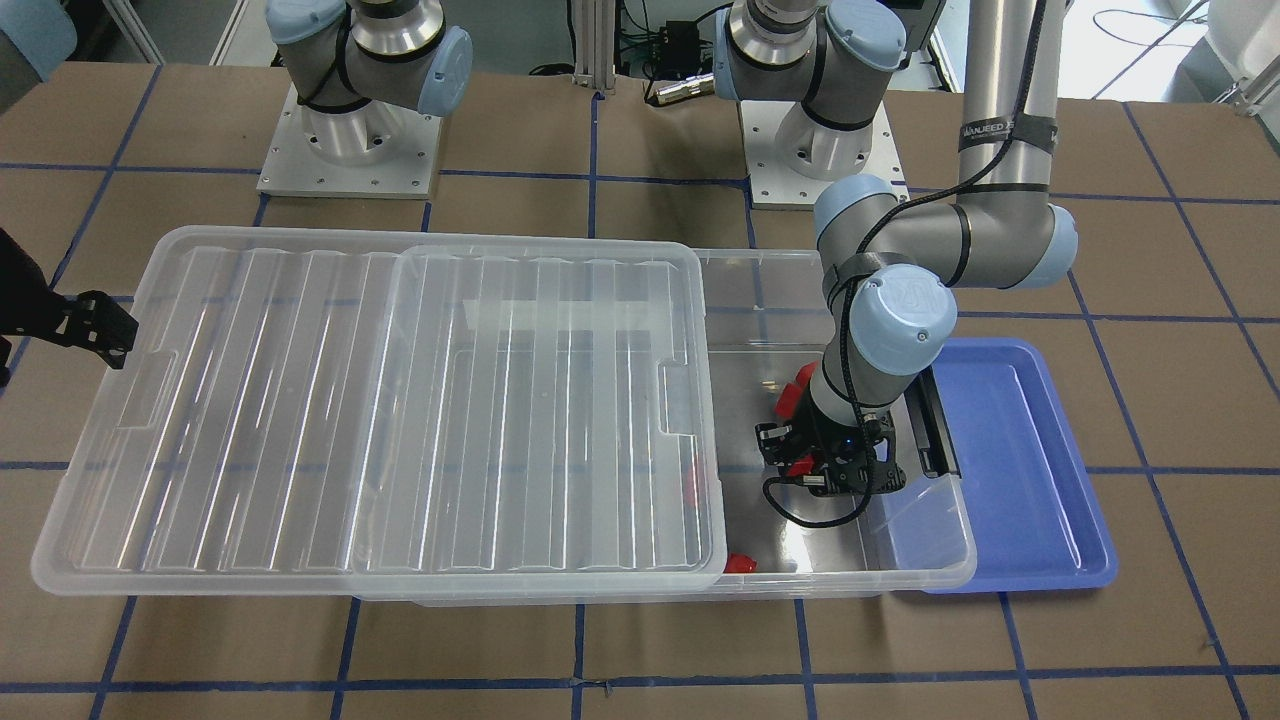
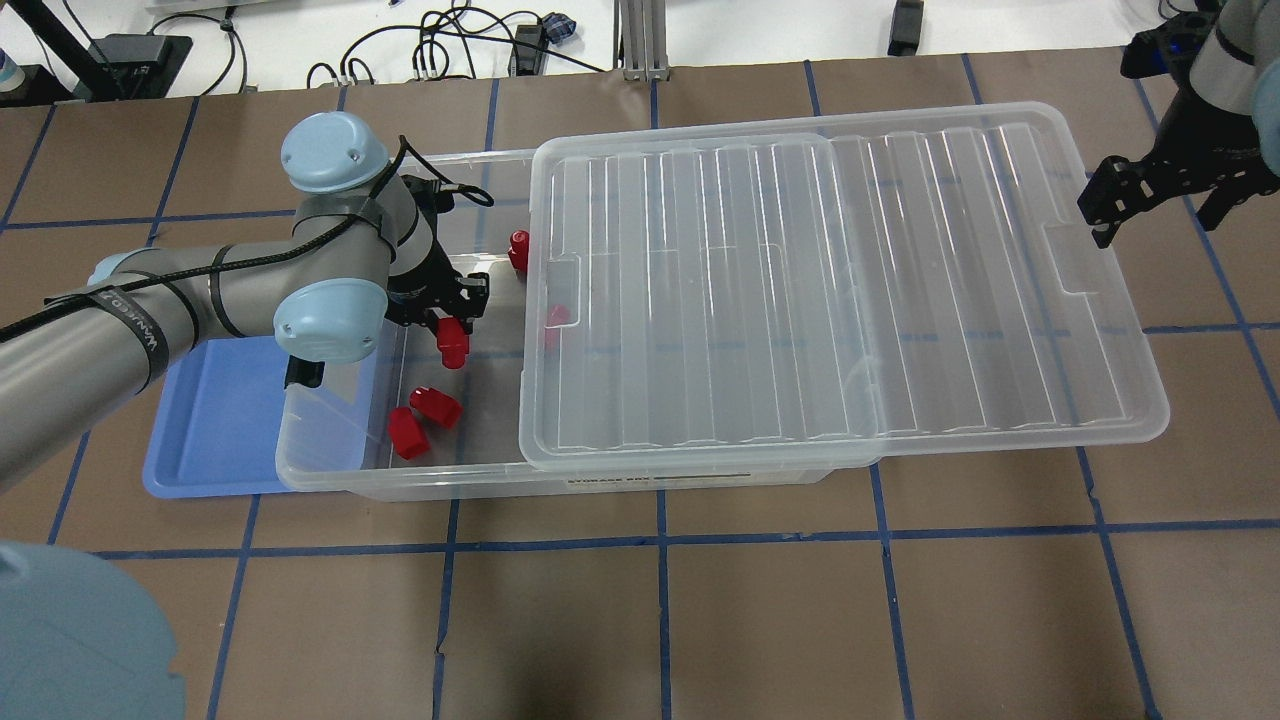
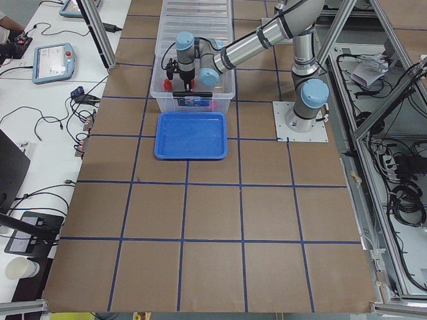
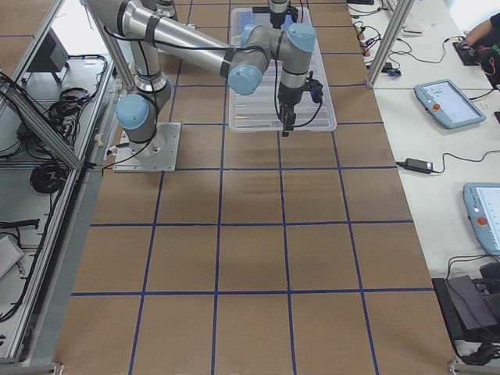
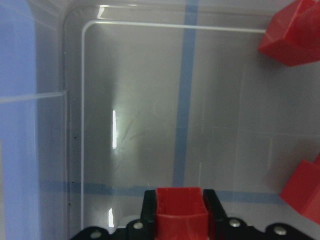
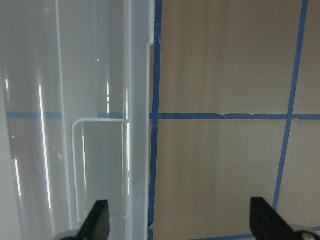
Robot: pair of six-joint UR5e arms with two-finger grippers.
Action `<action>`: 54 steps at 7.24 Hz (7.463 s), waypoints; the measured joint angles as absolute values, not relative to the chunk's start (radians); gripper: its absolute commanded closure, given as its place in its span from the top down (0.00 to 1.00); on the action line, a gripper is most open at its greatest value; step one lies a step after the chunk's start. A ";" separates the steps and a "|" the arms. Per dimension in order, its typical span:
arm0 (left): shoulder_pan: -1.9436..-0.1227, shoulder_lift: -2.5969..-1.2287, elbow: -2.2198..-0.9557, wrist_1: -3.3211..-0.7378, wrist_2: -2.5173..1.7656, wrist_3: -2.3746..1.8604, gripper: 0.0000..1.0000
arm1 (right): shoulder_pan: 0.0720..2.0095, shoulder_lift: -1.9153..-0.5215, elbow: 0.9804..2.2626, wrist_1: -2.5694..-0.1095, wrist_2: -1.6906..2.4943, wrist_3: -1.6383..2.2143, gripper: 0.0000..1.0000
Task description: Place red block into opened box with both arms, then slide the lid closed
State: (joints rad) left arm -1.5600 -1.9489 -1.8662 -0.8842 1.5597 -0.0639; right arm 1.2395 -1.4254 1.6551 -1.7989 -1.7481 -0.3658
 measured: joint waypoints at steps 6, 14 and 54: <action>-1.570 -1.891 -1.821 -0.946 1.558 -0.061 0.80 | 1.238 -1.438 1.664 -1.788 -1.753 -0.325 1.00; -1.569 -1.665 -1.498 -1.512 1.565 -0.055 1.00 | 1.155 -1.428 1.666 -1.804 -1.750 -0.322 1.00; -1.563 -1.624 -1.507 -1.518 1.578 0.039 1.00 | 1.506 -1.630 1.687 -1.567 -1.580 0.070 1.00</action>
State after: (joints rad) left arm -1.5635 -1.6238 -1.5070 -1.5178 1.5784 0.0388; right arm 1.5063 -1.6303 1.6870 -1.5672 -1.5802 0.0695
